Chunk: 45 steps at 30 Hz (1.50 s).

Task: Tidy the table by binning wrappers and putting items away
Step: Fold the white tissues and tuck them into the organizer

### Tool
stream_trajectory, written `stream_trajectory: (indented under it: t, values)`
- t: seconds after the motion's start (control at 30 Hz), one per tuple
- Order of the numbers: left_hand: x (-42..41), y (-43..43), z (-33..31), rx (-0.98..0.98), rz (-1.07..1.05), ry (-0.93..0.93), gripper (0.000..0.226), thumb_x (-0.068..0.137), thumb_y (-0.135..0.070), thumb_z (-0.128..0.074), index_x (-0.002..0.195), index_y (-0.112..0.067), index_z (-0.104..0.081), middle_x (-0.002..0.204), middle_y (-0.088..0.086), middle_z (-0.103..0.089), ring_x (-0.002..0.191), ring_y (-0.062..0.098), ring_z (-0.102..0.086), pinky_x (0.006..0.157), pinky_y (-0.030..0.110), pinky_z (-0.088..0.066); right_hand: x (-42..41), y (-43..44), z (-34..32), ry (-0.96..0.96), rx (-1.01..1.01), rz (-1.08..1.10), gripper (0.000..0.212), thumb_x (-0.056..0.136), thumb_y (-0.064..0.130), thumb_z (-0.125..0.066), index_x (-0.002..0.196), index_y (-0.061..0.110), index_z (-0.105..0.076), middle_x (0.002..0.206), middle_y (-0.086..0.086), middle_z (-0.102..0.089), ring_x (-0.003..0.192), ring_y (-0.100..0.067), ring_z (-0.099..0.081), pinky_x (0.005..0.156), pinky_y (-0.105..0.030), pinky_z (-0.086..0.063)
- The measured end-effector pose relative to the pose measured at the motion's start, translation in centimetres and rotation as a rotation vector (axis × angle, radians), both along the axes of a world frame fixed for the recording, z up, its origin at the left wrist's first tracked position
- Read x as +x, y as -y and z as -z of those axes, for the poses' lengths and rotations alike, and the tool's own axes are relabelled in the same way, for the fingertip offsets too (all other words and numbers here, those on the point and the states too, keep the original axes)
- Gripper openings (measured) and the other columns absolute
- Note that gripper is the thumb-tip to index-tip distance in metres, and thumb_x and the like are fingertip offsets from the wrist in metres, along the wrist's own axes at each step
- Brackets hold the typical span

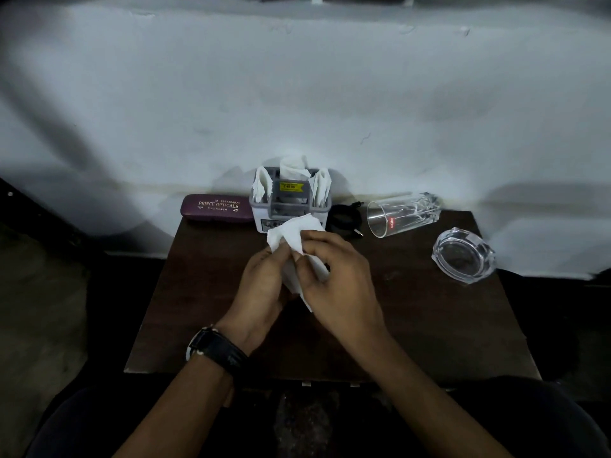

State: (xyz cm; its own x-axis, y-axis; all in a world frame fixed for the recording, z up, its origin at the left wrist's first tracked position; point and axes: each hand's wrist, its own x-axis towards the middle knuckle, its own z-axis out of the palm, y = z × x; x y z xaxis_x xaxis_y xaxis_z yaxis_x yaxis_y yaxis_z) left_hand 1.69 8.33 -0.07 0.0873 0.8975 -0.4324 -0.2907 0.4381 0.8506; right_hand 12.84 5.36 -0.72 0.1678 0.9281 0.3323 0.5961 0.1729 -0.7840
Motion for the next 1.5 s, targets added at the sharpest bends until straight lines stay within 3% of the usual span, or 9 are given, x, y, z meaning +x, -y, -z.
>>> stream_trajectory:
  t: [0.13, 0.23, 0.4, 0.5, 0.73, 0.83, 0.97, 1.2, 1.5]
  values:
    - [0.2, -0.3, -0.4, -0.078, -0.003, 0.186, 0.055, 0.099, -0.050, -0.050, 0.122, -0.004, -0.070, 0.111, 0.019, -0.076, 0.098, 0.026, -0.074, 0.087, 0.037, -0.059, 0.0, 0.2, -0.1, 0.101, -0.094, -0.051, 0.027, 0.090, 0.017, -0.066, 0.115, 0.017, -0.076, 0.132, 0.004, -0.067, 0.124, -0.017, -0.058, 0.105, -0.019, -0.041]
    - [-0.1, -0.3, -0.1, 0.007, 0.044, 0.114, 0.053, 0.088, -0.043, -0.068, 0.123, -0.003, -0.071, 0.120, 0.018, -0.074, 0.115, 0.030, -0.070, 0.102, 0.039, -0.054, -0.1, 0.4, -0.5, 0.151, -0.112, -0.142, 0.035, 0.085, 0.016, -0.062, 0.118, 0.018, -0.073, 0.129, 0.005, -0.068, 0.122, -0.018, -0.058, 0.102, -0.021, -0.043]
    - [-0.9, -0.4, 0.2, -0.020, -0.043, 0.002, 0.024, 0.100, -0.013, -0.057, 0.114, 0.000, -0.072, 0.106, 0.019, -0.077, 0.091, 0.024, -0.077, 0.071, 0.030, -0.061, 0.2, 0.4, -1.2, -0.150, -0.212, -0.142, 0.038, 0.083, 0.009, -0.070, 0.118, 0.024, -0.074, 0.121, 0.012, -0.072, 0.109, -0.001, -0.064, 0.095, -0.015, -0.048]
    - [-1.8, -0.8, 0.2, -0.050, -0.151, 0.019, 0.017, 0.103, -0.015, -0.053, 0.108, -0.016, -0.070, 0.116, 0.013, -0.075, 0.100, 0.026, -0.073, 0.069, 0.035, -0.059, 1.6, -0.5, -0.4, -0.459, -0.259, 0.067, 0.036, 0.086, 0.001, -0.068, 0.115, 0.021, -0.075, 0.113, 0.011, -0.075, 0.102, 0.001, -0.068, 0.094, -0.018, -0.053]
    - [-3.3, -1.6, -0.8, -0.069, -0.371, 0.173, 0.017, 0.102, -0.022, -0.055, 0.115, -0.018, -0.066, 0.119, 0.008, -0.073, 0.102, 0.022, -0.072, 0.061, 0.033, -0.061, 1.9, 0.0, 3.9, 0.273, -0.551, -0.029, 0.048, 0.089, 0.043, -0.071, 0.131, 0.022, -0.065, 0.120, -0.003, -0.052, 0.115, -0.023, -0.051, 0.102, -0.034, -0.046]
    - [-3.5, -1.7, -0.7, -0.039, -0.381, 0.152, 0.032, 0.097, -0.017, -0.065, 0.128, -0.013, -0.065, 0.122, 0.008, -0.074, 0.109, 0.024, -0.072, 0.059, 0.031, -0.061, 1.2, 0.1, 4.5, 0.391, -0.489, -0.021, 0.037, 0.090, 0.040, -0.069, 0.123, 0.024, -0.069, 0.116, -0.003, -0.055, 0.110, -0.026, -0.051, 0.095, -0.036, -0.048]
    - [-4.0, -1.8, -0.6, 0.018, -0.383, 0.043, 0.021, 0.092, -0.005, -0.070, 0.107, -0.021, -0.071, 0.100, -0.005, -0.078, 0.094, 0.015, -0.075, 0.063, 0.032, -0.061, 2.4, -0.5, 4.0, 0.123, -0.508, 0.066, 0.011, 0.091, 0.030, -0.069, 0.095, 0.024, -0.077, 0.092, 0.006, -0.073, 0.086, -0.011, -0.067, 0.076, -0.025, -0.049]
    - [-3.3, -1.3, 0.4, 0.021, -0.297, -0.147, 0.024, 0.092, -0.008, -0.072, 0.115, -0.015, -0.069, 0.108, 0.002, -0.075, 0.099, 0.022, -0.072, 0.088, 0.046, -0.060, 3.9, -1.3, -0.9, -1.045, -0.650, 0.013, 0.016, 0.099, 0.026, -0.062, 0.102, 0.014, -0.073, 0.089, -0.005, -0.072, 0.076, -0.015, -0.065, 0.064, -0.029, -0.050]
    - [-1.1, -0.3, -0.3, 0.062, -0.062, -0.041, 0.033, 0.089, -0.027, -0.077, 0.119, -0.015, -0.073, 0.109, 0.004, -0.080, 0.101, 0.024, -0.077, 0.086, 0.044, -0.062, 2.7, -0.7, 0.0, -0.732, -0.606, -0.055, 0.026, 0.098, 0.032, -0.065, 0.097, 0.011, -0.079, 0.079, -0.006, -0.057, 0.065, -0.008, -0.050, 0.060, -0.026, -0.042]
